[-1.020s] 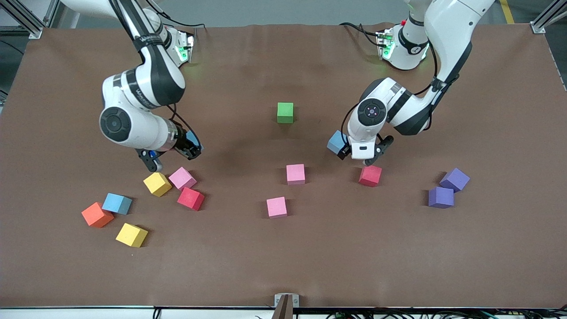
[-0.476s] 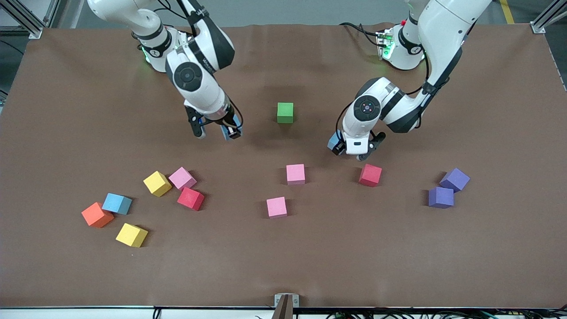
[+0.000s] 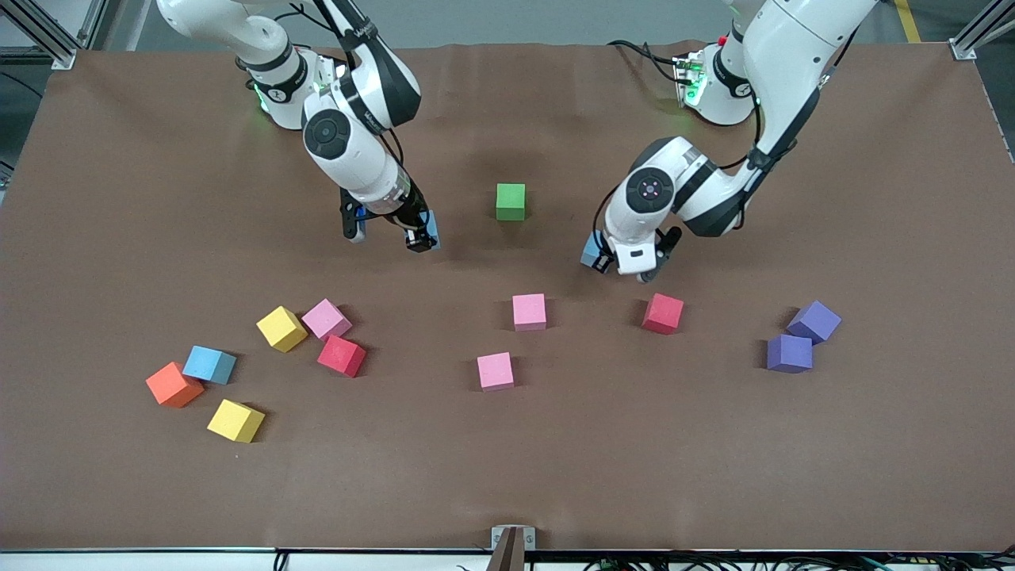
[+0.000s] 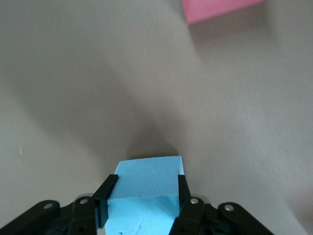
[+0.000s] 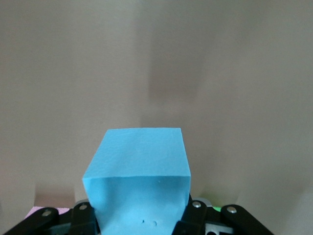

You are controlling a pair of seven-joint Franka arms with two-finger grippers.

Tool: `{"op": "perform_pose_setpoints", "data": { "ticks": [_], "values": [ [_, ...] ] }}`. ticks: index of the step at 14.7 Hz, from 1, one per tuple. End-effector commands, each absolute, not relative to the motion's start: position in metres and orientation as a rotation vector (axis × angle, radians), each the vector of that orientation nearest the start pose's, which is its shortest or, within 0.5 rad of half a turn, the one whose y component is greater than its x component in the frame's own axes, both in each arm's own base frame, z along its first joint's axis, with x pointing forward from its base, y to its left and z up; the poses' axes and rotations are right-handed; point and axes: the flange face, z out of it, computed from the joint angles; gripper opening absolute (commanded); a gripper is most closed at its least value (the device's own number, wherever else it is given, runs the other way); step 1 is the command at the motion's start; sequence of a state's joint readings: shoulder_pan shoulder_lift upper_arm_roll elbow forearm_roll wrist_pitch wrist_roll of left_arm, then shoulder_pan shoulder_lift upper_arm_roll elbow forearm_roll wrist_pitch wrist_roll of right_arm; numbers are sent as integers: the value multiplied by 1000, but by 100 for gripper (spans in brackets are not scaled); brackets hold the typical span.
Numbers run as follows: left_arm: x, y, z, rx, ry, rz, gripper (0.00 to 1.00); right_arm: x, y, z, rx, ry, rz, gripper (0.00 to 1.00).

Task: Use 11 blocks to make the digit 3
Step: 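Grasp the second blue block with the left gripper while the right gripper carries blue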

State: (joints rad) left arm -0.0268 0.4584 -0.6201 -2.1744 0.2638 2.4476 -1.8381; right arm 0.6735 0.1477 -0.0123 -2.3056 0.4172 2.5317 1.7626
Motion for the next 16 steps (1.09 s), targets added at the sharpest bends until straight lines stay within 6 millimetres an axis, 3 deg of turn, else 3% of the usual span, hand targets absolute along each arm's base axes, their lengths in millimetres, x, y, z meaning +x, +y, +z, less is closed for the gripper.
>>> {"op": "perform_pose_setpoints", "data": {
  "ticks": [1,4,8,13,16],
  "values": [
    [421,-357,228,-2608,-1685,177,17,407,312,286,-2113,2040,373,0],
    [402,-377,227,-2397,-1959,190,17,404,315,277,-2049,2067,379,0],
    [370,-407,227,-2228,-2122,180,18,381,345,251,-2001,2082,389,0],
    [352,-401,211,-2160,-2200,201,18,369,345,231,-2018,2117,396,0],
    [337,-407,205,-2183,-2175,210,18,352,356,216,-2076,2107,405,0]
  ]
}}
